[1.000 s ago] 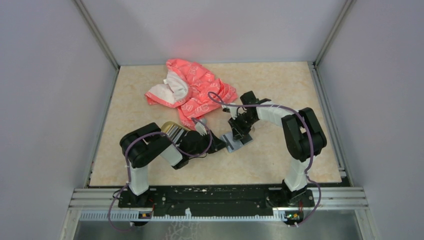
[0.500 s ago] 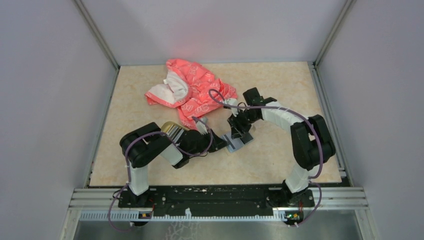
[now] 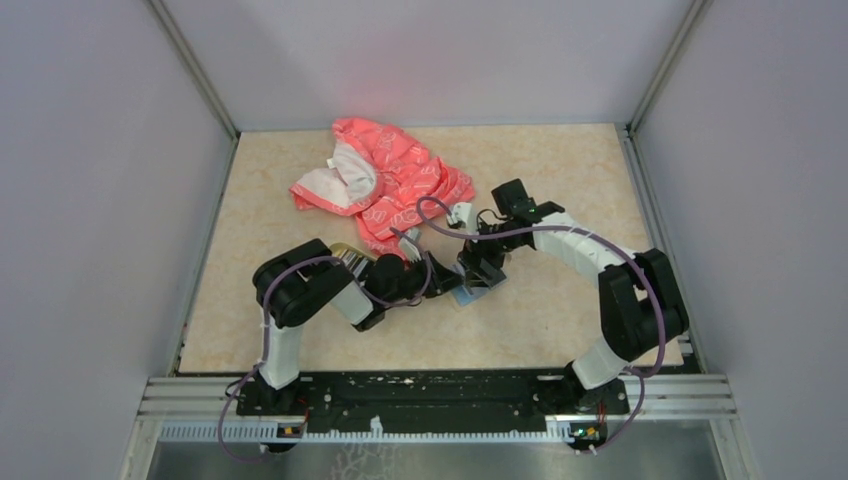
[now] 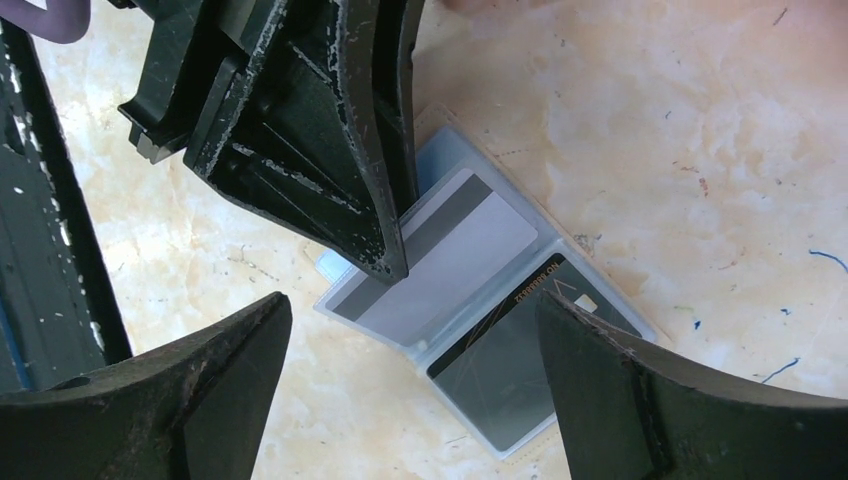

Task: Put the credit cards into the card holder
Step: Insert the credit card into the card holder.

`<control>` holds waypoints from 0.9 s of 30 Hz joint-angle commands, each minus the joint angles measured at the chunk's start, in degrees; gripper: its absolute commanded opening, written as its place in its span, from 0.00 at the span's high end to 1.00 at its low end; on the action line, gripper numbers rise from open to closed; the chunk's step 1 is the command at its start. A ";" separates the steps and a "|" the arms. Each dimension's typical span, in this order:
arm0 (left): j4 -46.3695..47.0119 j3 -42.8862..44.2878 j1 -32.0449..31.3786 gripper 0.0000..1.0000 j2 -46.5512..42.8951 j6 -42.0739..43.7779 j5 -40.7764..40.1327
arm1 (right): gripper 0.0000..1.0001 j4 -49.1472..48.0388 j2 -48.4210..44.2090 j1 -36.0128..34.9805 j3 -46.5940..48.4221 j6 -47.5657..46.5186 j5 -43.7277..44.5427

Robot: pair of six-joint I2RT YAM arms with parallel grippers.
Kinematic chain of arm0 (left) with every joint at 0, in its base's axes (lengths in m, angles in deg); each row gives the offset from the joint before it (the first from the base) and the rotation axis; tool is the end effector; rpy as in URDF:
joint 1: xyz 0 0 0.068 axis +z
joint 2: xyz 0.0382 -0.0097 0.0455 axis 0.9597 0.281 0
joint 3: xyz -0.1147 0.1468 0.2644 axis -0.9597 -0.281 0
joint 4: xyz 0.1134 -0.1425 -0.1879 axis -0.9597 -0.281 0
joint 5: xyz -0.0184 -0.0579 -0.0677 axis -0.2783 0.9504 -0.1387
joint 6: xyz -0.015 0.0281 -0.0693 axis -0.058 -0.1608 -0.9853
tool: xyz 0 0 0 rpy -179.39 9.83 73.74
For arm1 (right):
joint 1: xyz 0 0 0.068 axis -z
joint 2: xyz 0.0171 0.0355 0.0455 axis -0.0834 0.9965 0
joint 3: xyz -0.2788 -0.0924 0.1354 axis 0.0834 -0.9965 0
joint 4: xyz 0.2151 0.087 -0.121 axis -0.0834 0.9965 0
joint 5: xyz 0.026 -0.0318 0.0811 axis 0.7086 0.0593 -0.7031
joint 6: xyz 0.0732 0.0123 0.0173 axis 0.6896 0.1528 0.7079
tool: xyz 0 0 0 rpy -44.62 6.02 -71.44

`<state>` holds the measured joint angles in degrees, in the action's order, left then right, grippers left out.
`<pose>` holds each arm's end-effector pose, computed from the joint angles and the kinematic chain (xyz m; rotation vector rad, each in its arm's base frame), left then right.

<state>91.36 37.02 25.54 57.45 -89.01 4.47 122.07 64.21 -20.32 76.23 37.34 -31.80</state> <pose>0.2432 -0.2887 0.1403 -0.0035 2.0160 -1.4219 0.2670 0.1683 0.2439 -1.4968 2.0454 0.7788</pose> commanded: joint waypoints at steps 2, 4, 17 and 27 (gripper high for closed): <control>3.18 2.81 0.72 0.73 1.96 -0.66 1.97 | 0.08 -1.27 -1.43 -0.12 -0.87 -2.45 1.36; 2.80 3.41 0.77 0.73 2.36 -0.62 2.03 | 0.08 -1.57 -0.88 -0.12 -0.60 -1.63 3.20; 0.76 5.03 1.01 0.71 1.66 -0.36 2.60 | 0.05 -0.36 -1.16 -1.88 -0.55 -2.21 4.18; -2.44 6.10 1.02 0.67 0.47 -1.05 2.38 | 0.01 -3.44 -1.34 -5.09 -1.36 1.92 10.10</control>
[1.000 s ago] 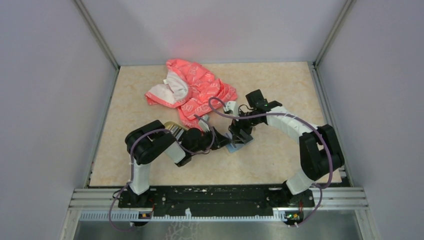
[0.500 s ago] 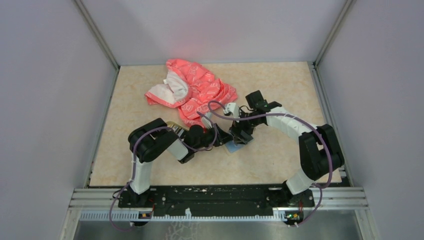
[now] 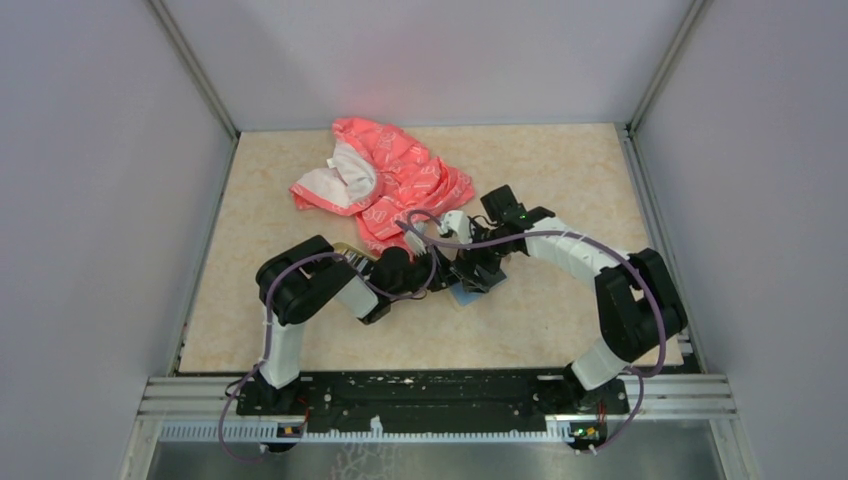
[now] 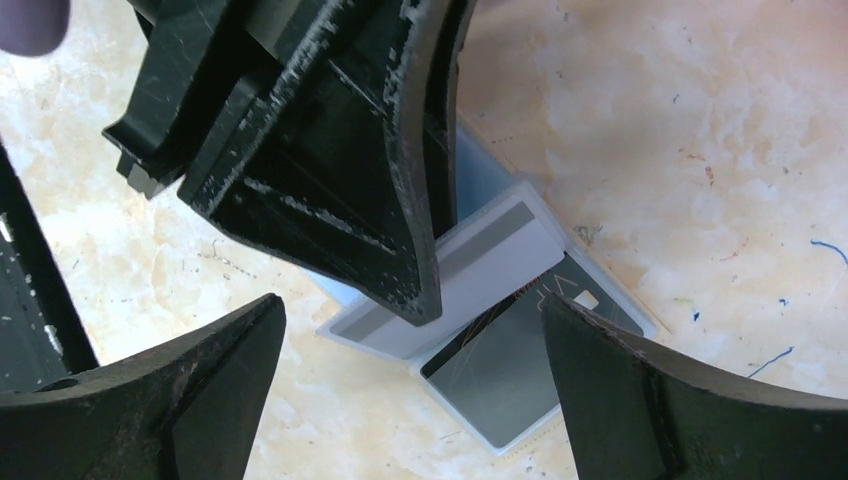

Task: Put the credit cards into the card holder
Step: Insert the credit card into the card holder.

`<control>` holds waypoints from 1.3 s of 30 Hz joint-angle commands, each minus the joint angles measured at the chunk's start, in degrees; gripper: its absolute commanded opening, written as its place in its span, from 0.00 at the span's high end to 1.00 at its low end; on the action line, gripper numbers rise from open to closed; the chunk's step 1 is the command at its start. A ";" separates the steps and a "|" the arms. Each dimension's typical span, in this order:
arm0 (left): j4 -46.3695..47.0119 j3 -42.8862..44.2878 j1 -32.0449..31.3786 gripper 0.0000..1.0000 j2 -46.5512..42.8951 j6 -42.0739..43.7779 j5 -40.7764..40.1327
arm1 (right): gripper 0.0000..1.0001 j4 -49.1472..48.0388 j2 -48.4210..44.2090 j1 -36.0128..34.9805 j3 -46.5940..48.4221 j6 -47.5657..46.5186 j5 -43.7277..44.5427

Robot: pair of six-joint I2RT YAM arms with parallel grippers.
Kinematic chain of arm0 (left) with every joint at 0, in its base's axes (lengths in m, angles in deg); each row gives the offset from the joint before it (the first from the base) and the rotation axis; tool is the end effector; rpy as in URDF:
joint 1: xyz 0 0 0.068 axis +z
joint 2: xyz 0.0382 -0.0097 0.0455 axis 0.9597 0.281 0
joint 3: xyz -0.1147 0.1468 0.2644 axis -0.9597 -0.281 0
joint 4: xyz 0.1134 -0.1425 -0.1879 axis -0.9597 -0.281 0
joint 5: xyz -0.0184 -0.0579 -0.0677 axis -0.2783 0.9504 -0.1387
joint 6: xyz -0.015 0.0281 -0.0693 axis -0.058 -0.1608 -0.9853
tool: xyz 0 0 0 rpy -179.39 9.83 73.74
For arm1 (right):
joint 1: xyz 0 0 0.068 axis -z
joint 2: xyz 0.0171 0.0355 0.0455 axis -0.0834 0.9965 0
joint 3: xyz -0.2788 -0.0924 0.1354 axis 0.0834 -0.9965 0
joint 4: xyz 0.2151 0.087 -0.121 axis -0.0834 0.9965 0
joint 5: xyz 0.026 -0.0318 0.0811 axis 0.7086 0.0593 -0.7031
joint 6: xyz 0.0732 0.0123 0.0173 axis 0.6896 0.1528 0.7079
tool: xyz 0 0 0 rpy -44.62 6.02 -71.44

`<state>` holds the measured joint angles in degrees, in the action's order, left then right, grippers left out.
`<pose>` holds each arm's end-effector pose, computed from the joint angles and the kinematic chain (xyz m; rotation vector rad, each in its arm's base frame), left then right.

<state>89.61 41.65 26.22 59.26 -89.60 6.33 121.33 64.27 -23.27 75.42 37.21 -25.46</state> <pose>0.2590 -0.3023 0.1435 0.0045 2.0048 -1.4565 0.2614 0.1769 0.2365 -1.5559 2.0691 0.6572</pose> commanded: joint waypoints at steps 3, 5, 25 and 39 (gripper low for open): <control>-1.39 1.54 0.31 0.66 -1.63 -0.72 0.36 | 0.02 -3.15 -0.77 -3.03 -0.29 3.16 7.40; -1.91 1.55 0.35 0.66 -1.85 -0.88 0.09 | 0.02 -3.32 -0.50 -3.27 -0.10 3.73 9.35; -4.10 -0.13 0.35 0.55 -4.79 -0.35 -1.51 | 0.10 -1.92 -0.62 -3.83 1.51 4.41 13.58; -4.73 -2.97 0.35 0.55 -6.98 1.26 -3.18 | 0.16 -1.15 -2.23 -0.02 2.32 5.97 9.13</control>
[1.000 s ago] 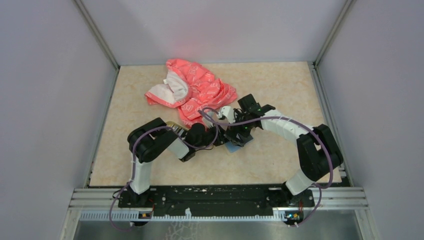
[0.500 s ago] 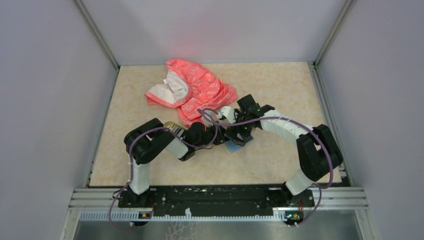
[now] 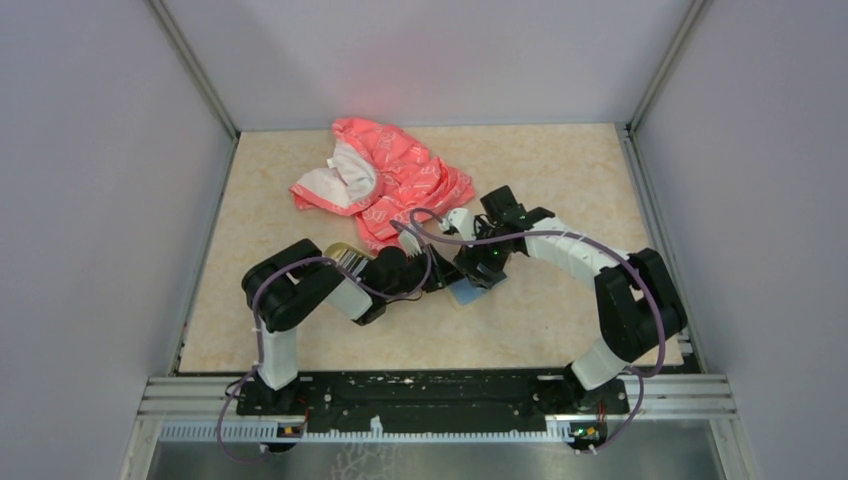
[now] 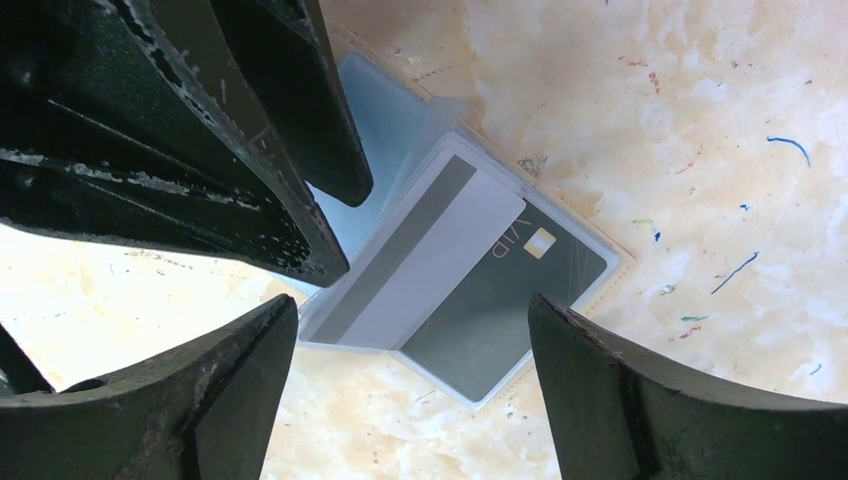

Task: Put the credit cards into the card holder
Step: Insert the credit card into the card holder.

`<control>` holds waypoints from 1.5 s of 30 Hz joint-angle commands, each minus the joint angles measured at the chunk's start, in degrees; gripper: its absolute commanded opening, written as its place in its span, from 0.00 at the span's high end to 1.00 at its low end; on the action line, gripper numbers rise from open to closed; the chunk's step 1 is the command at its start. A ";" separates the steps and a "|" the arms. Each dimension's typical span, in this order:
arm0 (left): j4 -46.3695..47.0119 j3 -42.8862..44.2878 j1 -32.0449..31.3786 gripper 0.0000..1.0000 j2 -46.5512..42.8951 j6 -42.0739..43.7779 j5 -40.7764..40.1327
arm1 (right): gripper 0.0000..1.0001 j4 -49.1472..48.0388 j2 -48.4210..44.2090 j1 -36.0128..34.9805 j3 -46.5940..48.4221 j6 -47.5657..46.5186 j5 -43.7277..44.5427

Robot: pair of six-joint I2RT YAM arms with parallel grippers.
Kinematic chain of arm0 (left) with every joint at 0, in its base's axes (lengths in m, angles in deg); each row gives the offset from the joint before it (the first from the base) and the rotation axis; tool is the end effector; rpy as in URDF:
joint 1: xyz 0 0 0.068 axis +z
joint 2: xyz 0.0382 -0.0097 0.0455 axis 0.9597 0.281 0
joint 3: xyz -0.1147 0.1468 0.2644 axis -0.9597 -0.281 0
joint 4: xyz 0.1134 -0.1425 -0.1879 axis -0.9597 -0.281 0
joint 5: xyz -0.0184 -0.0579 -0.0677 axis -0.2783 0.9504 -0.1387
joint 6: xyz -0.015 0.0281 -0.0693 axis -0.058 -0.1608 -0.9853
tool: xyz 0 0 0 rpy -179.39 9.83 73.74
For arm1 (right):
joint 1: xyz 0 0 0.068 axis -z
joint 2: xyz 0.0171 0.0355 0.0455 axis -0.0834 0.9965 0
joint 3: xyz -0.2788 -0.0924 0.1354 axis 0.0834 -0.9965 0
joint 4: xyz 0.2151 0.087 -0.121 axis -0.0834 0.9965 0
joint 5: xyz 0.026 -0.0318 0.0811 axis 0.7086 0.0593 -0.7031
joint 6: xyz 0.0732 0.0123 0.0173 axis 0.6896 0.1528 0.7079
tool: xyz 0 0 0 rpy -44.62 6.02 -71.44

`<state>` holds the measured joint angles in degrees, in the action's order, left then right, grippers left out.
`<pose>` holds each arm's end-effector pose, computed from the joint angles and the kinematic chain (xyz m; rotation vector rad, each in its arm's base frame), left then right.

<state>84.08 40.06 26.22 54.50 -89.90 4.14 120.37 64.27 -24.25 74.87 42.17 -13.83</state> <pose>0.2526 -0.2917 0.1544 -0.0396 2.0390 -1.4066 0.2662 0.1722 0.2296 -1.4702 2.2103 0.4248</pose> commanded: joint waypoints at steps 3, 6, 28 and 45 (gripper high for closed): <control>0.34 -2.33 0.35 0.57 -3.05 2.21 -1.87 | 0.17 0.11 -2.08 1.30 3.04 1.20 -3.55; -0.57 -3.31 0.35 0.59 -4.17 3.00 -3.12 | 0.17 0.31 -1.92 1.58 3.15 1.30 -3.89; -18.51 2.74 1.06 0.75 -10.60 11.93 -12.14 | 0.19 0.64 -1.34 1.88 3.36 1.30 -4.29; -16.67 7.63 1.32 0.67 -4.27 9.17 -5.91 | 0.20 0.91 -1.06 1.88 3.39 1.29 -4.82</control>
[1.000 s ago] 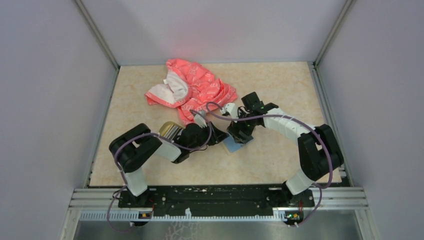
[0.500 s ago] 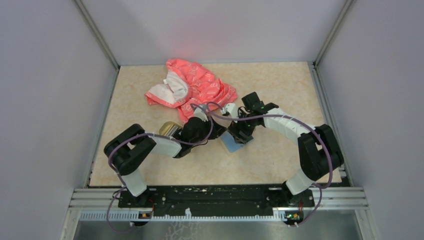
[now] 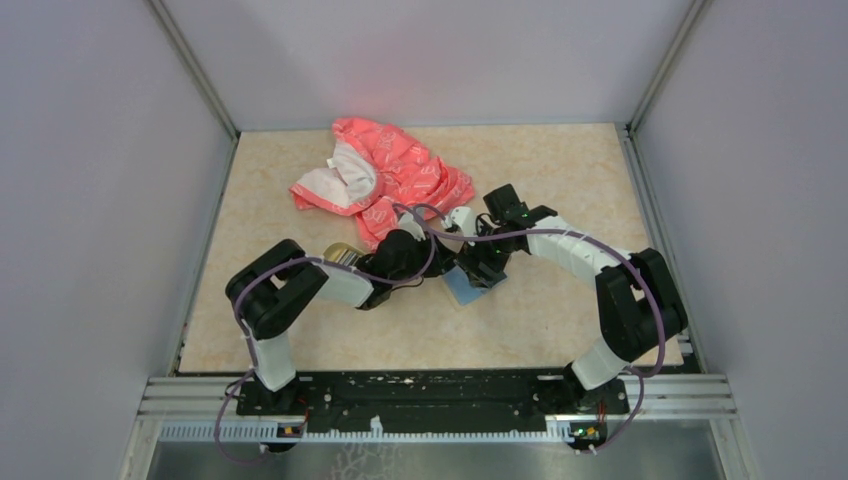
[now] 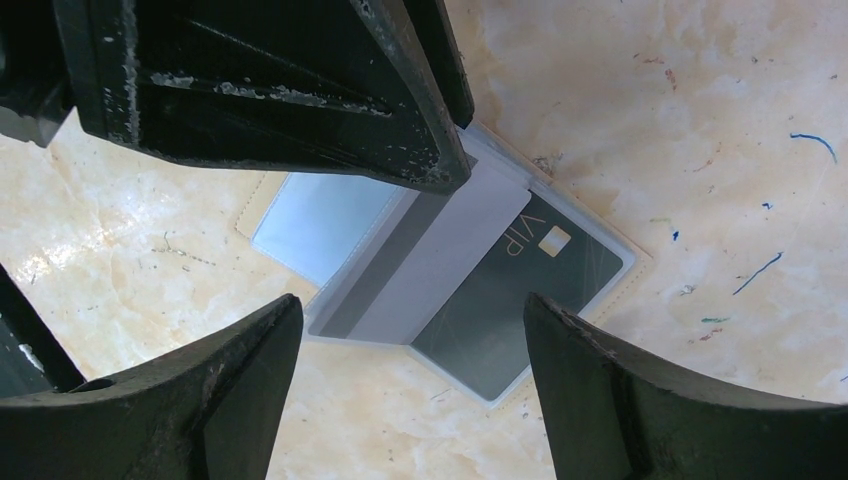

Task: Put the credit cards into the card holder
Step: Insert the credit card into the card holder.

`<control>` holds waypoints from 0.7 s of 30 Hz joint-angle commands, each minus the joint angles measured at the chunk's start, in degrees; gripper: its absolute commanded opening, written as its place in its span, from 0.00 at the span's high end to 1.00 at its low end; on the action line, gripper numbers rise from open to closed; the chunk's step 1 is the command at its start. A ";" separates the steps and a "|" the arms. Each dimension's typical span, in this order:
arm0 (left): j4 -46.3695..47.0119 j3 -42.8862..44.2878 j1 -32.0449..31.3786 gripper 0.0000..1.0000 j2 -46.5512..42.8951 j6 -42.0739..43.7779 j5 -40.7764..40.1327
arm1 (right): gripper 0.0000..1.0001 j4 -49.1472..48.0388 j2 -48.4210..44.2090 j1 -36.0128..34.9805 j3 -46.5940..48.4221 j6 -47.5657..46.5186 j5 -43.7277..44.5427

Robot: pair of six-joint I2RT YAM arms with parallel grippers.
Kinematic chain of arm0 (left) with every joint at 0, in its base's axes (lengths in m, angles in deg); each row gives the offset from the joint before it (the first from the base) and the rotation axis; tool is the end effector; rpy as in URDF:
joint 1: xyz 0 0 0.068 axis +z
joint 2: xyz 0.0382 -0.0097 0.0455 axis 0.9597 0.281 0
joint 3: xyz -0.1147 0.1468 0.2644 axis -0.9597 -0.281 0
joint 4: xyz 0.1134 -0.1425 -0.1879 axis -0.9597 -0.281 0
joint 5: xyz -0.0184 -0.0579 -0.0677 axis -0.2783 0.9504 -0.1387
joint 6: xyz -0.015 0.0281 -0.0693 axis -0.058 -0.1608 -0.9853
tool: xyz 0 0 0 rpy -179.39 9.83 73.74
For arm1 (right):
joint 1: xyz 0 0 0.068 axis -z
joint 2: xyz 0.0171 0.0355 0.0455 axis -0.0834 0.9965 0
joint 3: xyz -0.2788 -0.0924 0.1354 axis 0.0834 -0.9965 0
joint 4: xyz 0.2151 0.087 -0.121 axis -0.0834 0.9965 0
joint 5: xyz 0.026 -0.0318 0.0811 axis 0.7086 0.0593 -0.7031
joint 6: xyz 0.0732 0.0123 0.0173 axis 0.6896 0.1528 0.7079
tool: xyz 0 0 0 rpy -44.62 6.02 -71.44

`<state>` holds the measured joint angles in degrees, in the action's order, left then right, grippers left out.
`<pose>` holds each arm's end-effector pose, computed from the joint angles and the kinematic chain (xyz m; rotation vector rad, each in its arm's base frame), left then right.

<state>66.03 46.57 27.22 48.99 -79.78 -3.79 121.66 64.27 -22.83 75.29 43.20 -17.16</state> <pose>0.2725 -0.2901 0.1790 0.0062 2.0629 -1.1123 0.2672 0.1678 0.2317 -1.4344 2.2339 0.5032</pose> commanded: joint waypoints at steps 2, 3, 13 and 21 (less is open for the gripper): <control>1.59 1.20 0.26 0.66 1.50 -1.26 2.51 | 0.20 -0.38 -1.08 0.46 3.01 0.27 -1.56; 1.77 1.28 0.31 0.66 1.69 -1.43 2.73 | 0.20 -0.37 -1.03 0.46 2.98 0.28 -1.58; 4.31 0.93 0.31 0.66 3.29 -3.15 4.14 | 0.13 0.20 -1.07 1.23 3.38 1.11 -4.84; 7.76 -0.44 0.29 0.66 3.89 -5.19 5.42 | 0.30 -3.04 -1.66 8.98 3.28 8.28 -10.57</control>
<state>69.28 46.59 27.22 51.65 -83.39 0.03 121.94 64.25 -17.65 76.40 46.54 -24.50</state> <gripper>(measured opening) 0.343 0.779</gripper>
